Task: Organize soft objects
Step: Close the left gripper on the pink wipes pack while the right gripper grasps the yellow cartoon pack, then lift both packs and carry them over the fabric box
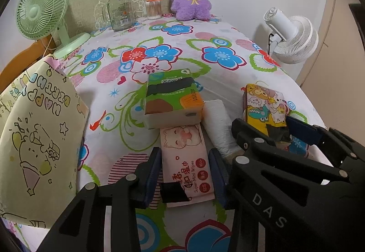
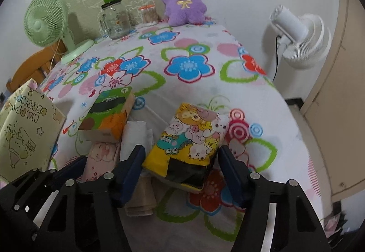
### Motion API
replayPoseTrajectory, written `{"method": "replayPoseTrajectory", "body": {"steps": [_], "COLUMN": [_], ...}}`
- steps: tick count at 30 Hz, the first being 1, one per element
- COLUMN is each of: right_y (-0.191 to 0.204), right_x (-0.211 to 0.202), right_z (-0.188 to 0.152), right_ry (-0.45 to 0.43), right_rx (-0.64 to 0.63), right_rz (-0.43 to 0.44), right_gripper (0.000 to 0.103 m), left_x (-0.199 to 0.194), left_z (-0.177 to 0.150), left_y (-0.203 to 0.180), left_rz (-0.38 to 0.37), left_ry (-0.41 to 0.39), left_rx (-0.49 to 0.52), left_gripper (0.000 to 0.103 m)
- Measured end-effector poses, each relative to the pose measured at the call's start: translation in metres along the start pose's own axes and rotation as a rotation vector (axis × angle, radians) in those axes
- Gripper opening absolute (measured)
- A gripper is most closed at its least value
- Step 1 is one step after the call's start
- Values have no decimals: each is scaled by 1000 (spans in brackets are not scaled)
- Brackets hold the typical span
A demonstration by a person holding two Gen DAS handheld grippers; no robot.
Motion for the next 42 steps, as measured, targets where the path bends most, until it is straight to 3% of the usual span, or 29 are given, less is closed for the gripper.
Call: {"method": "replayPoseTrajectory", "body": {"steps": [18, 42], "right_y": [6, 9], "right_x": [-15, -60], "right_z": [-7, -1], "right_ry": [7, -88], "right_rx": [-51, -54], "right_rz": [-12, -25], "right_gripper": [59, 58], "left_x": [-11, -50], "left_z": [-7, -1], "left_y": [-7, -12], "left_rz": [-5, 3], "left_ry": [-4, -89], "left_rx": [44, 55], "left_gripper": [41, 41]}}
Point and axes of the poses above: each gripper's, at about its wrist camera, not at the fingertips, and x roughly the way its jaws point, y to its left, z to its top, the point moved 7 cm from there along x, roughly the way its jaws point, and after that the axes turned 5 degrees about -y, right-handed, at the moved point
